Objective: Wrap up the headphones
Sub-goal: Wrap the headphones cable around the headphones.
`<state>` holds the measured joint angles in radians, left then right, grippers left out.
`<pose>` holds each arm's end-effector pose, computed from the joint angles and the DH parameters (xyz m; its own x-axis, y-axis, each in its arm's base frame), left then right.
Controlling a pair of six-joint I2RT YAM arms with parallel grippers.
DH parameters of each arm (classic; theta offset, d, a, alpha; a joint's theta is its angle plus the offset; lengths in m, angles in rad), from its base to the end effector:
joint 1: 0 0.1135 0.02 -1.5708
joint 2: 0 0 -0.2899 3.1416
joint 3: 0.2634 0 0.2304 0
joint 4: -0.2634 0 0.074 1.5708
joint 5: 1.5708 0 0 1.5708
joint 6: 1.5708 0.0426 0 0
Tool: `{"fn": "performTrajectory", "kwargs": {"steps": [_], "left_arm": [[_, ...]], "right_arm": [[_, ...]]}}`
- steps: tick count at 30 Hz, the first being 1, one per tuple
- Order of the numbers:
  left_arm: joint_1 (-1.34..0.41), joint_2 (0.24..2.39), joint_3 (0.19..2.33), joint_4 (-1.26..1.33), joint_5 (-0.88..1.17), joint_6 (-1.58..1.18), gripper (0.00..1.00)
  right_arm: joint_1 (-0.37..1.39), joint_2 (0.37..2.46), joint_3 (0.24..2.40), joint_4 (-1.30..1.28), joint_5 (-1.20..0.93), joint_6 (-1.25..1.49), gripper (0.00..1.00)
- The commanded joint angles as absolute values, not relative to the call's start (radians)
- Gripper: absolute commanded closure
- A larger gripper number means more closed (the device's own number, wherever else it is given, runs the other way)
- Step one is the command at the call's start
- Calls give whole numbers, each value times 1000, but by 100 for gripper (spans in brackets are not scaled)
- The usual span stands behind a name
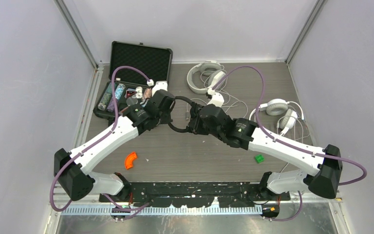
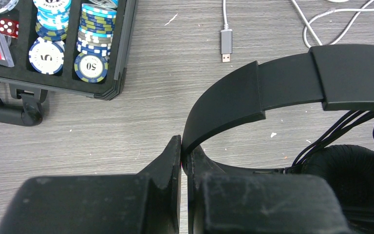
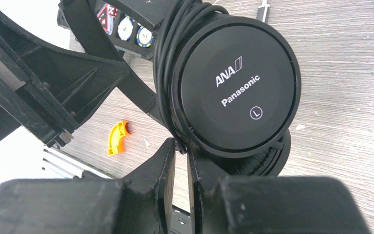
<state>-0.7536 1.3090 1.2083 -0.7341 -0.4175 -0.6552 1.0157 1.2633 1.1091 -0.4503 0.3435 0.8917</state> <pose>0.1928 -0.1572 0.3471 -0.6887 -0.1175 -0.7154 0.0093 0.9853 -0.1708 0.1467 0.2093 0.3501 -0.6972 0.2660 -0.6657 -0.1778 0.8354 0.5200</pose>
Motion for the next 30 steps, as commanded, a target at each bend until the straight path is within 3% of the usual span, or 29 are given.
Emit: {"fn": "performTrajectory", "kwargs": {"steps": [1, 11, 30], "left_arm": [[-757, 1287, 1243, -702, -450, -689, 100], [-756, 1285, 1244, -701, -433, -694, 100], [-756, 1307, 1251, -711, -438, -686, 100]], "right_arm": [[1037, 1272, 1170, -459, 423, 873, 80], [1047, 1298, 1157, -437, 510, 804, 80], [1048, 1216, 1134, -377, 422, 838, 74]]}}
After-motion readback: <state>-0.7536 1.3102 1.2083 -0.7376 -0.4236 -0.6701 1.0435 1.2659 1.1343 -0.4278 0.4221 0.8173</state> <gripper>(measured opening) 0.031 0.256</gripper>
